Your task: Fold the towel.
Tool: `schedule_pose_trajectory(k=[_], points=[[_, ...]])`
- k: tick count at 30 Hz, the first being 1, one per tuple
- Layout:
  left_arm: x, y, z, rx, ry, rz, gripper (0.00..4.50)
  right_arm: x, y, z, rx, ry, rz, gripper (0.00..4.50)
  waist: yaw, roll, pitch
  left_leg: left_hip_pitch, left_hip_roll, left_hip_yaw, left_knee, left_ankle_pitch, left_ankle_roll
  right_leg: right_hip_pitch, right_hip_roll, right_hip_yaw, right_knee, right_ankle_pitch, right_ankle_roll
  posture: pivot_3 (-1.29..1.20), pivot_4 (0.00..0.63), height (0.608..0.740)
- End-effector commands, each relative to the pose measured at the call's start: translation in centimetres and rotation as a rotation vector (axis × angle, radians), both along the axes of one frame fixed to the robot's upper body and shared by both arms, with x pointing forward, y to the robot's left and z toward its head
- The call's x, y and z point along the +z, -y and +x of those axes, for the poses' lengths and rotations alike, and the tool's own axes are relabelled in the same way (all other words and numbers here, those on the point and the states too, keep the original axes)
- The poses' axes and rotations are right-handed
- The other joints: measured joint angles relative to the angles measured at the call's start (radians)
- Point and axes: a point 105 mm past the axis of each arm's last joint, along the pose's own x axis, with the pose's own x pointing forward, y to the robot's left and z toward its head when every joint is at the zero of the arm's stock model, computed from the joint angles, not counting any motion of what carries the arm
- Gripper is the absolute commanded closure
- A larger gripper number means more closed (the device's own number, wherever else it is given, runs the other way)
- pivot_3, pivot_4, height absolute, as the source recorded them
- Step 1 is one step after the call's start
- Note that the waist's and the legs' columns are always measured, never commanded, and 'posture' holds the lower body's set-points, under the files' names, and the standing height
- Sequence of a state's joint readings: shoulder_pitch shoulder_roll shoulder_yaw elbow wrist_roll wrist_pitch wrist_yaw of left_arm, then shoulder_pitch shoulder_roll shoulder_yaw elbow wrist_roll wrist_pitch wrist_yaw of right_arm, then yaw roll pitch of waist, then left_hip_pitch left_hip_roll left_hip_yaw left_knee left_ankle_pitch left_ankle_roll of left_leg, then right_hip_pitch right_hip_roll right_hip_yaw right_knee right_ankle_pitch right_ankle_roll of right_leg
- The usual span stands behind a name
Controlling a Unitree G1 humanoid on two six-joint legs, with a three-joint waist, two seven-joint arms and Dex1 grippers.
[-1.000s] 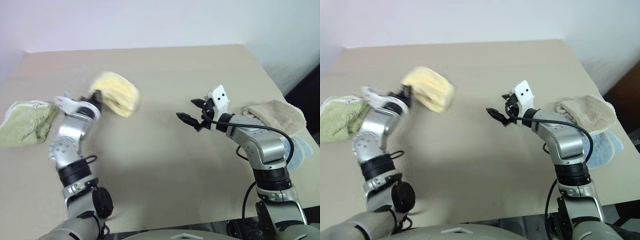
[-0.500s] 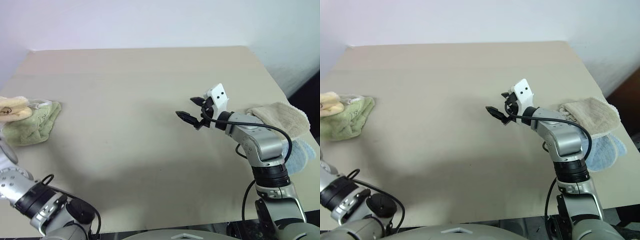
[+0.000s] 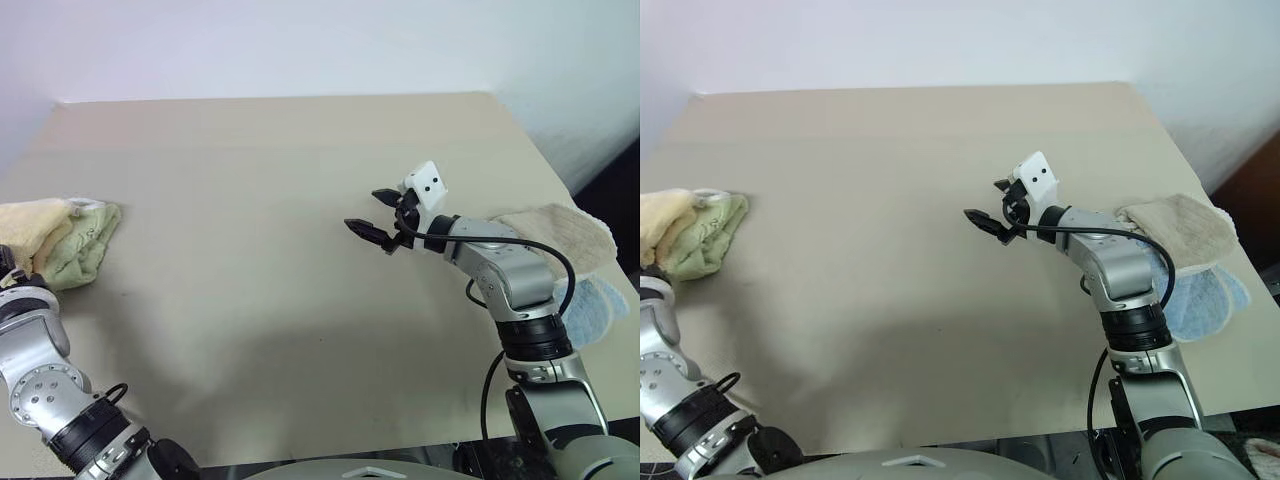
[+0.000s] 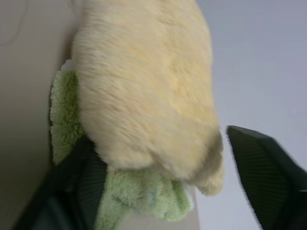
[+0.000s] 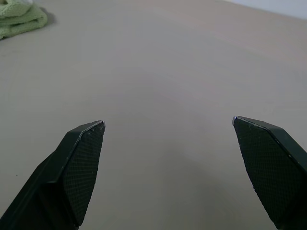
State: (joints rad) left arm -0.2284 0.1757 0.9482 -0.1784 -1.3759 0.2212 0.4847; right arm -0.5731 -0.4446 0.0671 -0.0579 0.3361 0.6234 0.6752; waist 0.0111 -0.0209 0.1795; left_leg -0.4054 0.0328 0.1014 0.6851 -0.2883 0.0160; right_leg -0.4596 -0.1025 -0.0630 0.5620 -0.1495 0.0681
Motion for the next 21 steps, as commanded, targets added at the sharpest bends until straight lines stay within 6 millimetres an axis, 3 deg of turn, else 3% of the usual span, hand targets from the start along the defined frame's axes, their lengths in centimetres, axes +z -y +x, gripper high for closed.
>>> schedule_pose_trajectory(k=[1,3,5,7,10,17,21], points=[[-0.1,1.5,0.3,-0.106,-0.022,0.022,0.04,1.5,-0.4,-0.2,0.018,0.062,0.016,0.0,0.0,0.0,0.0,0.0,0.0,0.0,0.0,0.0,0.0,0.0,0.0,0.0,0.0,0.0,0.0,0.0,0.15,0.728],[-0.5,2.8,0.7,-0.213,-0.066,0.069,0.04,1.5,-0.5,-0.3,0.016,0.06,0.018,0.0,0.0,0.0,0.0,0.0,0.0,0.0,0.0,0.0,0.0,0.0,0.0,0.0,0.0,0.0,0.0,0.0,0.15,0.728],[-1.2,6.5,1.6,-0.451,-0.158,0.197,0.04,1.3,-0.4,-0.4,0.011,0.054,0.024,0.0,-0.001,0.0,0.0,0.0,0.0,0.0,0.0,0.0,0.0,0.0,0.0,0.0,0.0,0.0,0.0,0.0,0.15,0.728],[-1.8,8.6,2.0,-0.598,-0.236,0.318,0.04,1.1,-0.7,-0.4,0.013,0.051,0.027,0.0,0.0,0.001,0.0,-0.001,0.0,0.0,0.0,0.0,0.0,-0.001,0.0,0.0,0.0,0.0,0.0,0.0,0.15,0.728],[-1.4,12.3,3.1,-0.805,-0.331,0.611,0.04,1.1,-1.0,-0.5,0.015,0.048,0.032,0.0,-0.002,0.001,0.0,-0.001,0.001,0.0,0.0,-0.001,-0.001,-0.002,0.0,0.0,0.0,0.0,0.0,0.0,0.15,0.728],[2.4,17.5,6.8,-0.952,-0.328,1.305,0.04,1.2,-0.2,0.1,-0.029,0.049,0.042,0.0,-0.007,0.002,0.001,-0.004,0.002,0.002,-0.002,-0.002,-0.004,-0.007,0.0,0.0,0.0,0.0,-0.001,0.0,0.15,0.728],[3.2,18.5,7.6,-0.962,-0.269,1.436,0.04,0.5,1.2,0.6,-0.1,0.037,0.037,0.0,-0.021,0.003,0.001,-0.005,0.002,0.003,-0.004,-0.002,-0.003,-0.009,0.0,0.001,0.0,0.0,-0.001,0.0,0.15,0.728]])
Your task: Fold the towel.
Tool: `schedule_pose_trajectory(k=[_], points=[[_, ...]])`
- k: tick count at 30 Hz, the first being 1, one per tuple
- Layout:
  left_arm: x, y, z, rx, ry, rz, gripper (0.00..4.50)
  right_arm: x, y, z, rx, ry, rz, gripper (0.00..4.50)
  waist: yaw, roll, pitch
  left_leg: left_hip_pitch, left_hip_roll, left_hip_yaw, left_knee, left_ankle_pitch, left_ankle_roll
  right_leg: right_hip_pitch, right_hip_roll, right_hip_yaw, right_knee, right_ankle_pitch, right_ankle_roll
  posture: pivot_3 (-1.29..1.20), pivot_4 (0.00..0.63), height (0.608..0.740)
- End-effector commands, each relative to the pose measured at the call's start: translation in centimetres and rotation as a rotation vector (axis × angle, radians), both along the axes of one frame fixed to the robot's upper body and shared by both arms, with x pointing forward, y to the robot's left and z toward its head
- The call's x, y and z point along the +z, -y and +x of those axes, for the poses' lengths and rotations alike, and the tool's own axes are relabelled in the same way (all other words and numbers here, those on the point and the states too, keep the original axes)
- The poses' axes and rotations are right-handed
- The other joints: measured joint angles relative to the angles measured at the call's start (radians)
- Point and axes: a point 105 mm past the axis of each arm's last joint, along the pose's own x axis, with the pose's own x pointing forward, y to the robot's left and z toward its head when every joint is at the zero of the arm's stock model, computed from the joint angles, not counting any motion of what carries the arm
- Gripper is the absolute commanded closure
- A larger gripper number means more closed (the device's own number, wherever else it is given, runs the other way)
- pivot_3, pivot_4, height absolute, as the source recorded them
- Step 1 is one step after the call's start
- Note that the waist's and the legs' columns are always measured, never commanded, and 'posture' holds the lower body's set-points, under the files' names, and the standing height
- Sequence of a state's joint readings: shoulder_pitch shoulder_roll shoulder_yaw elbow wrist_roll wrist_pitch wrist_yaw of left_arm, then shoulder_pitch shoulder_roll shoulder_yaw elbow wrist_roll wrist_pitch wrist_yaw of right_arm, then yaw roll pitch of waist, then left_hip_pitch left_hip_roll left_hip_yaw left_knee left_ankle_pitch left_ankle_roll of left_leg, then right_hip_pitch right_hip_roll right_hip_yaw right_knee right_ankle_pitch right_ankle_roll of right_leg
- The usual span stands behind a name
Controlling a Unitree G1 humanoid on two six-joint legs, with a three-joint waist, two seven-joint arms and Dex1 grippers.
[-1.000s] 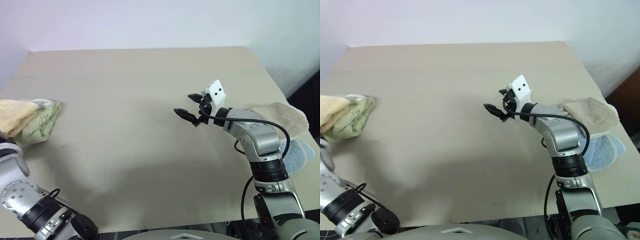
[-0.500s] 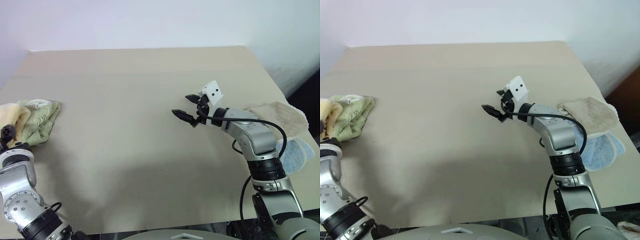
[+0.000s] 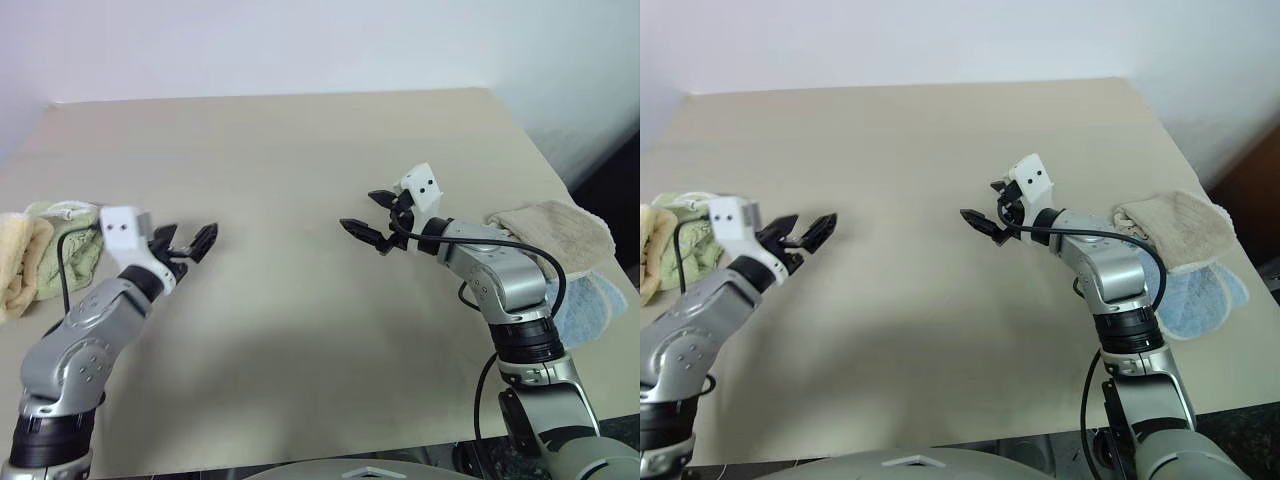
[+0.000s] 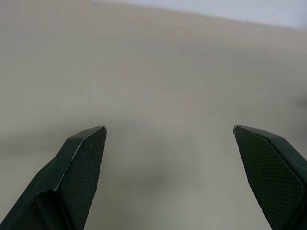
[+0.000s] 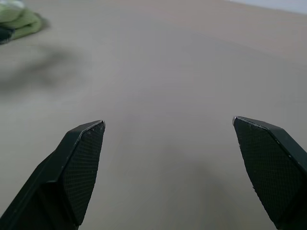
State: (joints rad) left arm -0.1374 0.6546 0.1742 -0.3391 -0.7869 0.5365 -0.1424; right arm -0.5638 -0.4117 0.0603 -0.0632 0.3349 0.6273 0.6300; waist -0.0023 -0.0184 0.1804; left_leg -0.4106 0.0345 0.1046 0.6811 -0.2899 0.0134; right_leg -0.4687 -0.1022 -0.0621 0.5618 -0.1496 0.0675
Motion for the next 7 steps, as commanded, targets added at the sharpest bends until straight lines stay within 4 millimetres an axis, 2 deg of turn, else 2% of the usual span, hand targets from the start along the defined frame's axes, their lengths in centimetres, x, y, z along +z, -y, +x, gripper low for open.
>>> schedule_pose_trajectory(k=[1,7], points=[[0.4,0.5,0.3,-0.05,0.064,0.09,0.04,0.4,2.1,0.6,-0.105,0.035,0.005,0.0,-0.01,0.0,0.0,0.0,0.0,0.0,0.0,0.0,0.0,0.0,0.0,0.0,0.0,0.0,0.0,0.0,0.15,0.728],[0.1,1.1,0.6,-0.102,0.064,0.117,0.04,0.0,3.5,0.4,-0.168,0.026,0.009,0.0,-0.011,0.0,0.0,0.0,0.0,0.0,0.0,0.0,0.001,0.0,0.0,0.0,0.0,0.0,0.0,0.0,0.15,0.728]])
